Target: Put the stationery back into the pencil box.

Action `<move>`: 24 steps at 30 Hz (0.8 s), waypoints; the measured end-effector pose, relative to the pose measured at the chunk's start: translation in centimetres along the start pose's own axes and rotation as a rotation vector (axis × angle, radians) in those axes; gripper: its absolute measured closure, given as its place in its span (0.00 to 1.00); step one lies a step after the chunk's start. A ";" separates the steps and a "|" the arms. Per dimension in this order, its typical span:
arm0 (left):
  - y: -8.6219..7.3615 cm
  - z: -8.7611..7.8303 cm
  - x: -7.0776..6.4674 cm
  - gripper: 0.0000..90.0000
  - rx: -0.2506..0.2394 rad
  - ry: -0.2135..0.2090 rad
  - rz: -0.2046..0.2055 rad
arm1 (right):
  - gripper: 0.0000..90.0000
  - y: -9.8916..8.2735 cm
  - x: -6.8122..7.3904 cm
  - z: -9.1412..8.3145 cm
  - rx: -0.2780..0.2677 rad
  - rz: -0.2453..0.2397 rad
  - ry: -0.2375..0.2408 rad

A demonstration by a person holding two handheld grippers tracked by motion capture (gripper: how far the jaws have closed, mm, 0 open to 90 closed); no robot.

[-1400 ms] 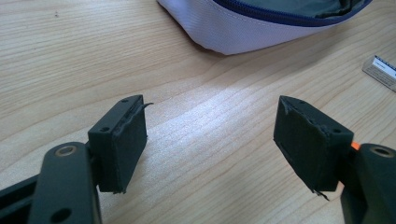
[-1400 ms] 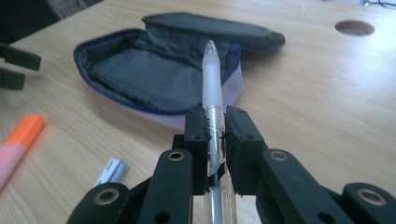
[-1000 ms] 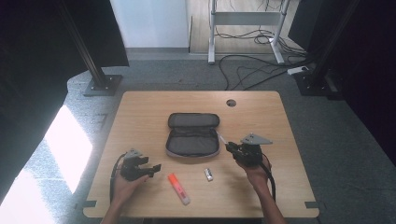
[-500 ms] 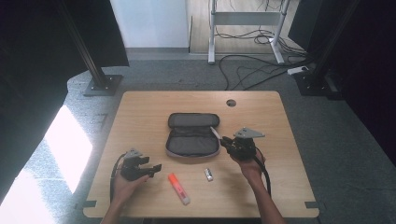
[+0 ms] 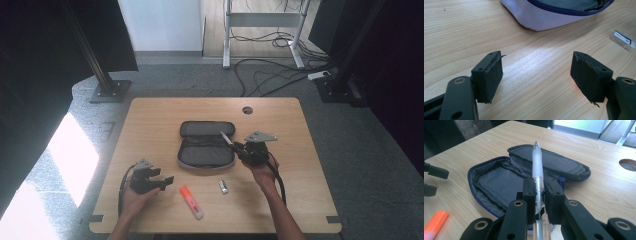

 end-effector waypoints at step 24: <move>0.1 -0.3 0.3 0.29 -0.007 0.004 -0.006 | 0.88 1.0 0.9 1.7 0.003 -0.016 0.013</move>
Point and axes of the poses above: each handheld gripper's, and its own axes: z roughly forward along the jaws, y roughly out of its top, x roughly to its left, the point moved 9 cm from there along z, roughly forward along the jaws, and after that the axes turned 8 degrees about z, right-handed, at the moved point
